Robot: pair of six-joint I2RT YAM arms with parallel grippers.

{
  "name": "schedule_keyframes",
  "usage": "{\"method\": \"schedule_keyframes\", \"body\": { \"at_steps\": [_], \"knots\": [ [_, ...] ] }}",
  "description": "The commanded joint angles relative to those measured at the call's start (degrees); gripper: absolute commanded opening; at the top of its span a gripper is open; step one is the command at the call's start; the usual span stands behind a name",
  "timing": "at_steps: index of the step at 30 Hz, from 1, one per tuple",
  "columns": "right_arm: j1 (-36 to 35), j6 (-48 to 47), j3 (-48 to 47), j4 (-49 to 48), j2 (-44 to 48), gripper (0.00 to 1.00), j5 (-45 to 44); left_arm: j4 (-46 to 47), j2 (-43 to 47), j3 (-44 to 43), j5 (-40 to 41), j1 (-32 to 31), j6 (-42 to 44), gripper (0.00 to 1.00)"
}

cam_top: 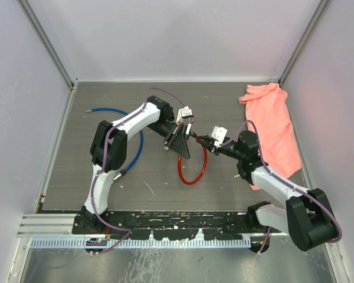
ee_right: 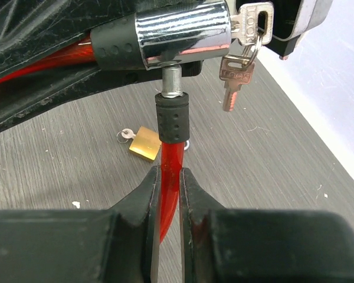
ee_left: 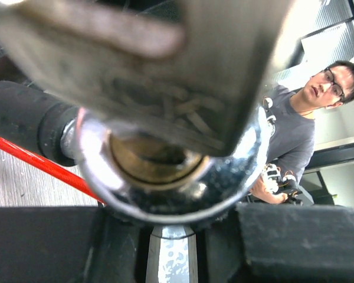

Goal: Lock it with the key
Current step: Lock the lock.

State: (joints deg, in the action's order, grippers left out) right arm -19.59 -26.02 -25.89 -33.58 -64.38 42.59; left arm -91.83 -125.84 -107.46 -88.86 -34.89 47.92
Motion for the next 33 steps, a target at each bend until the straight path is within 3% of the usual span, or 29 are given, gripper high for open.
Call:
{"method": "schedule_keyframes", "body": {
  "at_steps": [1,6,16,20,23,27,29,33],
  "knots": [
    [-2.5,2.8,1.1,-21.1,0.0,0.01,3.2,-10.0,-2.2,-2.5,-0.3,-1.1,-4.4,0.15],
    [-1.9,6.5,2.5,-29.1,-1.3,0.01,-2.9,-10.0,-2.3,-3.3,0.5,-2.5,-5.9,0.14],
    [0.3,13.6,8.3,-42.4,-0.3,0.01,-4.5,-9.9,-4.8,-5.6,0.9,-3.1,-9.1,0.11],
    [2.3,21.5,10.1,-50.4,-3.8,0.01,-5.2,-9.8,-5.8,-7.9,3.2,-3.4,-11.7,0.06],
    [2.8,25.0,10.9,-55.3,-6.7,0.01,-6.2,-3.9,-5.2,-8.1,7.7,-3.9,-19.9,0.04],
    [2.6,28.7,10.2,-62.4,-10.9,0.01,-9.2,11.3,-1.9,-6.0,18.9,-5.5,-39.6,0.03],
    [2.2,28.8,9.8,-63.4,-12.3,0.01,-11.1,13.4,-1.1,-5.9,20.1,-5.7,-42.6,0.03],
    [2.2,25.7,11.3,-63.5,-13.5,0.01,-14.1,11.2,-1.3,-5.0,23.0,-5.8,-40.8,0.02]
  ]
}}
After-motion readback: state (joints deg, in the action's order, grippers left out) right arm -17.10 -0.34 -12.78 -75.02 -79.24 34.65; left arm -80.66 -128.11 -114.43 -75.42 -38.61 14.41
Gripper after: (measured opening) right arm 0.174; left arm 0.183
